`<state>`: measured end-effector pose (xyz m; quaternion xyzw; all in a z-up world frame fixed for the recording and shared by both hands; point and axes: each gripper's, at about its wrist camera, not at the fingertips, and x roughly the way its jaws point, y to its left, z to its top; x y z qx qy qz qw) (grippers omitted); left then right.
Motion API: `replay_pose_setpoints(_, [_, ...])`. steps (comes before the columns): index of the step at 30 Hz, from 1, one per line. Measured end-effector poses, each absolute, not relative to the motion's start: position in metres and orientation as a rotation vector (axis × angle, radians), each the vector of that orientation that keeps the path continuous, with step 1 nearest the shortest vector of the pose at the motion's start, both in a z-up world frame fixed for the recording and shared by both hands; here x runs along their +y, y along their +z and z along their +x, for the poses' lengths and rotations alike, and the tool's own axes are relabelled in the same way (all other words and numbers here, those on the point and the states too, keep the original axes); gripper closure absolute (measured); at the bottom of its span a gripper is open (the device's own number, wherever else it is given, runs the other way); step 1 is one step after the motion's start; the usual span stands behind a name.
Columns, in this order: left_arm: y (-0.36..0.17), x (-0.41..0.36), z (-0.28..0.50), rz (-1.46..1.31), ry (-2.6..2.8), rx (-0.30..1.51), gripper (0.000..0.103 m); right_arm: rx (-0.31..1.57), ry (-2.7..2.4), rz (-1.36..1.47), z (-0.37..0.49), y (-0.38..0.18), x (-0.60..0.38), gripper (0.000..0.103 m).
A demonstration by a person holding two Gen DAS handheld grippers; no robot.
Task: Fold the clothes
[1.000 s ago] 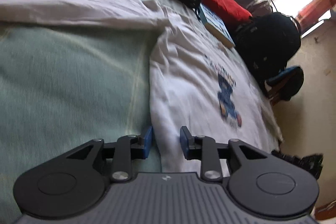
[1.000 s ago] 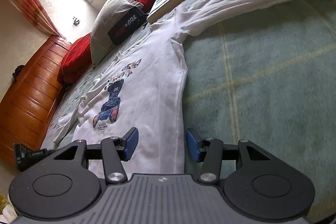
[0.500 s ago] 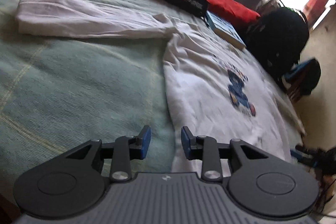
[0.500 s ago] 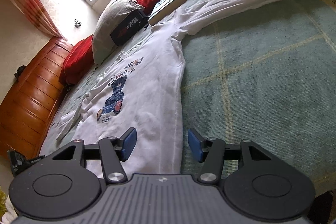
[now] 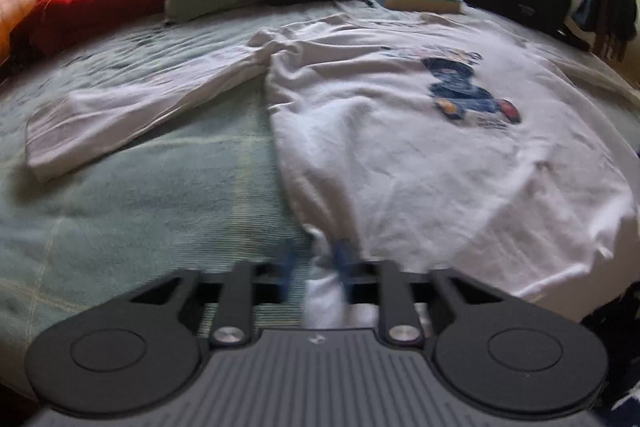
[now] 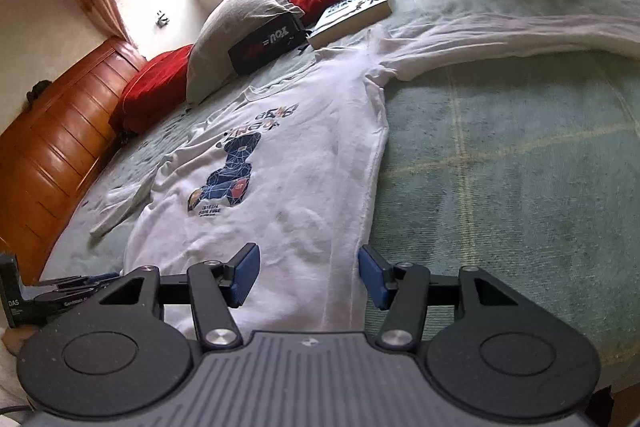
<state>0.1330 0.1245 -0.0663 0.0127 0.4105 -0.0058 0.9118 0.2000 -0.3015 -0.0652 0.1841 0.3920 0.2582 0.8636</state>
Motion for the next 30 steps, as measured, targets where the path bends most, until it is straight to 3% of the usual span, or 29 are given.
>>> replay_pose_setpoints(10, [-0.044, 0.153, 0.120, -0.032, 0.089, 0.804, 0.099, 0.787, 0.483, 0.226, 0.201, -0.053, -0.292, 0.043])
replay_pose_setpoints(15, [-0.037, 0.123, 0.138, 0.039, -0.114, 0.718, 0.063, 0.713, 0.583, 0.010, 0.205, -0.040, -0.251, 0.037])
replay_pose_setpoints(19, [-0.059, 0.100, 0.147, 0.113, -0.203, 0.761, 0.060, 0.731, 0.631, -0.158, 0.207, -0.067, -0.229, 0.034])
replay_pose_setpoints(22, [-0.074, 0.110, 0.136, 0.094, -0.177, 0.799, 0.058, 0.743, 0.623, -0.108, 0.204, -0.071, -0.257, 0.034])
replay_pose_setpoints(26, [-0.060, 0.122, 0.127, 0.060, -0.202, 0.833, 0.058, 0.766, 0.591, -0.026, 0.203, -0.068, -0.289, 0.033])
replay_pose_setpoints(30, [-0.035, 0.112, 0.167, 0.131, -0.218, 0.772, 0.053, 0.729, 0.575, 0.040, 0.233, -0.041, -0.284, 0.032])
